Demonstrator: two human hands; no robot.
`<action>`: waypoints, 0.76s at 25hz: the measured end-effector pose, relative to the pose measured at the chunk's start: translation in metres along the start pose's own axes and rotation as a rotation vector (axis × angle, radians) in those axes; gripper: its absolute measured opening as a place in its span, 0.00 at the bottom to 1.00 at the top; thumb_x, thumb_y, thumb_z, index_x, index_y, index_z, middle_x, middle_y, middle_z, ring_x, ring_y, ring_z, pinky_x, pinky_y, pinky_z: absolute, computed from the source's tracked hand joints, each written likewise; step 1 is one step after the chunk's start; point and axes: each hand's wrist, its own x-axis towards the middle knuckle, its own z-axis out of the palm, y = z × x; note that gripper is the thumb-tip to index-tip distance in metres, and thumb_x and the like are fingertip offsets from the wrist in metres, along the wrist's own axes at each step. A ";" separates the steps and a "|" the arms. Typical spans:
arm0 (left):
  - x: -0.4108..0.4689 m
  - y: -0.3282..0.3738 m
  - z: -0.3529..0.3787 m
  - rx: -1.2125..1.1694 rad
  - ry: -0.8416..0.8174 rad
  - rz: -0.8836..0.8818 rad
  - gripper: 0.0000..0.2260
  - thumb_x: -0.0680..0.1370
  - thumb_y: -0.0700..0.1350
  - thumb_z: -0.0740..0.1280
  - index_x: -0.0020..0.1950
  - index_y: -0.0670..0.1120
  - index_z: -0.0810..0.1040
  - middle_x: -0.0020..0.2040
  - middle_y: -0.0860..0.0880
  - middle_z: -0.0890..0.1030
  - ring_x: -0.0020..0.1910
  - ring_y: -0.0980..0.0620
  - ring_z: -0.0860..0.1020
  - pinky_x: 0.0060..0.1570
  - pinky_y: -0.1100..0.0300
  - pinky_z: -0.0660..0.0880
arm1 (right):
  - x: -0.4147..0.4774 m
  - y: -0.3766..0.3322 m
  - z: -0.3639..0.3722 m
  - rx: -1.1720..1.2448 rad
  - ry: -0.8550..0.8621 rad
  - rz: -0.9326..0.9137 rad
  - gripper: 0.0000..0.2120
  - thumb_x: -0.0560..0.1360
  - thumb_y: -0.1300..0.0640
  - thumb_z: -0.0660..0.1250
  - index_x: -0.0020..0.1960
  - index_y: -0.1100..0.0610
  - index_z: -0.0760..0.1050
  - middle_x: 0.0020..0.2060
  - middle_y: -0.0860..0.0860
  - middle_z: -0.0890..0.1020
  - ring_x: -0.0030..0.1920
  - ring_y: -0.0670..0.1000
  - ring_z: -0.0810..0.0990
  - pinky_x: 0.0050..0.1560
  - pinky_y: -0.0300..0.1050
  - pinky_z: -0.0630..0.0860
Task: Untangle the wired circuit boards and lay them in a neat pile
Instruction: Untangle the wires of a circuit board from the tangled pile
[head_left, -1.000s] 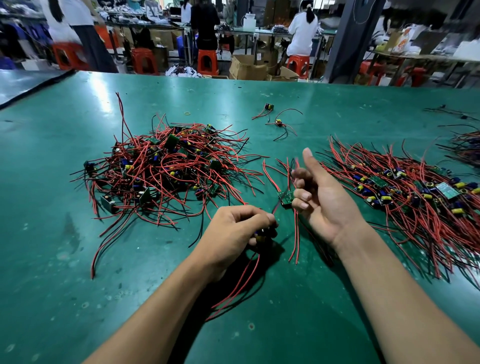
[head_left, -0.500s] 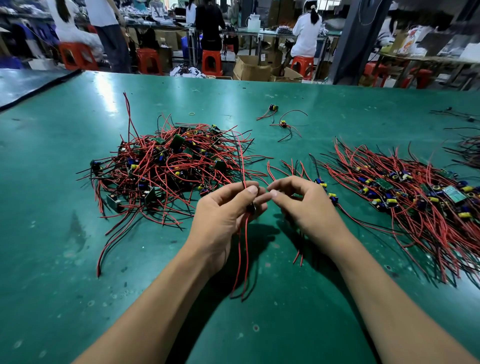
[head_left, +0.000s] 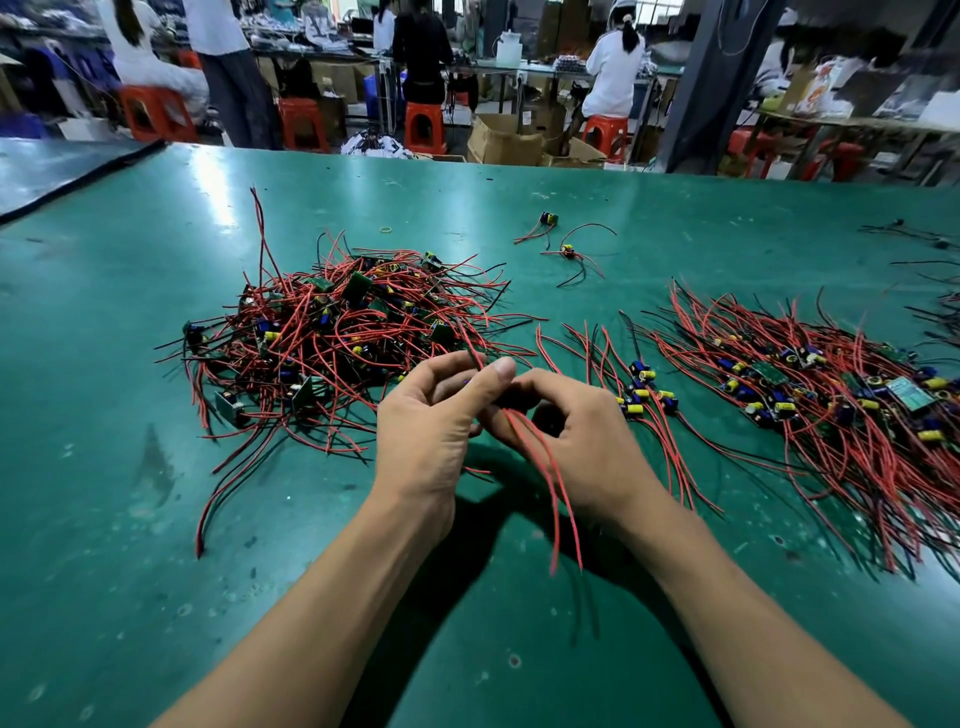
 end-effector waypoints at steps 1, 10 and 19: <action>0.000 0.001 -0.001 0.024 -0.004 0.006 0.19 0.63 0.49 0.77 0.51 0.45 0.81 0.45 0.47 0.86 0.43 0.49 0.80 0.46 0.52 0.73 | 0.000 -0.001 0.000 0.063 -0.009 0.035 0.05 0.75 0.50 0.73 0.44 0.50 0.80 0.32 0.41 0.80 0.29 0.39 0.73 0.32 0.31 0.67; 0.002 0.002 -0.006 -0.114 -0.214 -0.127 0.19 0.65 0.43 0.75 0.55 0.48 0.81 0.53 0.52 0.85 0.53 0.54 0.82 0.44 0.62 0.76 | 0.010 -0.011 -0.007 0.742 0.102 0.414 0.11 0.72 0.47 0.69 0.40 0.54 0.83 0.33 0.51 0.80 0.26 0.47 0.71 0.26 0.37 0.68; 0.003 0.001 -0.009 -0.147 -0.322 -0.369 0.14 0.69 0.51 0.70 0.49 0.43 0.81 0.36 0.47 0.82 0.30 0.53 0.80 0.32 0.63 0.79 | 0.006 -0.013 -0.028 0.792 -0.182 0.470 0.11 0.73 0.45 0.68 0.42 0.51 0.85 0.33 0.46 0.78 0.32 0.44 0.72 0.32 0.37 0.65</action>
